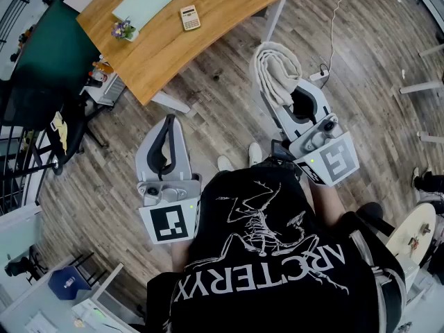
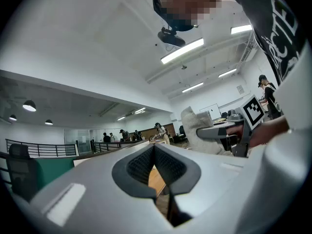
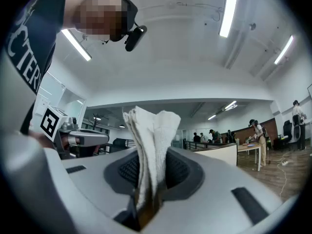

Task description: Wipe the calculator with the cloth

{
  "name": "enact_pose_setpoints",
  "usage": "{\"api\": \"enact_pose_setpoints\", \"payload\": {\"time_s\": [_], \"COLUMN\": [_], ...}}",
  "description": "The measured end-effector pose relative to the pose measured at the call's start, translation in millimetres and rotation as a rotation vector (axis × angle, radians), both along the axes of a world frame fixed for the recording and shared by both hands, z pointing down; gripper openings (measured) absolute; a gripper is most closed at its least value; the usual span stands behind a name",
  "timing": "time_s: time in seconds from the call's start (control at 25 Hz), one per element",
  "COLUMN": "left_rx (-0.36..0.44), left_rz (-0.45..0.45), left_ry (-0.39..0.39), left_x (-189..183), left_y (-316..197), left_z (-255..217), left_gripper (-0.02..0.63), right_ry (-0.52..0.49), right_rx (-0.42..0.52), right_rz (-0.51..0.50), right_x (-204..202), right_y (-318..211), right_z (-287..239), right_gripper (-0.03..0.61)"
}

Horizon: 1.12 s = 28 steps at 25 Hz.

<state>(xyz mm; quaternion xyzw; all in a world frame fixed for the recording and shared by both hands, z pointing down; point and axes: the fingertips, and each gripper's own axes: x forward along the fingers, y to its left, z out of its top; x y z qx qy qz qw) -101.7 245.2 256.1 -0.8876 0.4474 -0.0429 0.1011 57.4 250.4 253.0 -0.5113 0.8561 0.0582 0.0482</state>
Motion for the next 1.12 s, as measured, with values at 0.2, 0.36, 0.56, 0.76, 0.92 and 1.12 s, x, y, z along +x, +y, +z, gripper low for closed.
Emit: {"api": "enact_pose_setpoints", "payload": {"time_s": [0.2, 0.36, 0.56, 0.76, 0.92, 1.12], "left_rx": [-0.006, -0.007, -0.015, -0.015, -0.021, 0.012], "left_rz": [-0.003, -0.005, -0.014, -0.03, -0.043, -0.054], "left_ry": [0.0, -0.003, -0.007, -0.009, -0.007, -0.008], "left_x": [3, 4, 8, 20, 37, 60], "left_y": [-2, -3, -10, -20, -25, -31], "left_z": [2, 4, 5, 5, 8, 8], "left_gripper": [0.009, 0.009, 0.009, 0.009, 0.009, 0.009], "right_ry": [0.001, 0.002, -0.015, -0.014, -0.019, -0.022], "right_rx": [-0.003, -0.004, 0.0, -0.001, -0.013, -0.032], "right_rz": [-0.008, -0.007, -0.015, -0.026, -0.042, -0.064], "right_x": [1, 3, 9, 21, 38, 61], "right_y": [-2, -4, -10, -18, -25, -36], "right_z": [2, 3, 2, 3, 8, 17], "right_gripper": [0.095, 0.095, 0.095, 0.095, 0.095, 0.095]}}
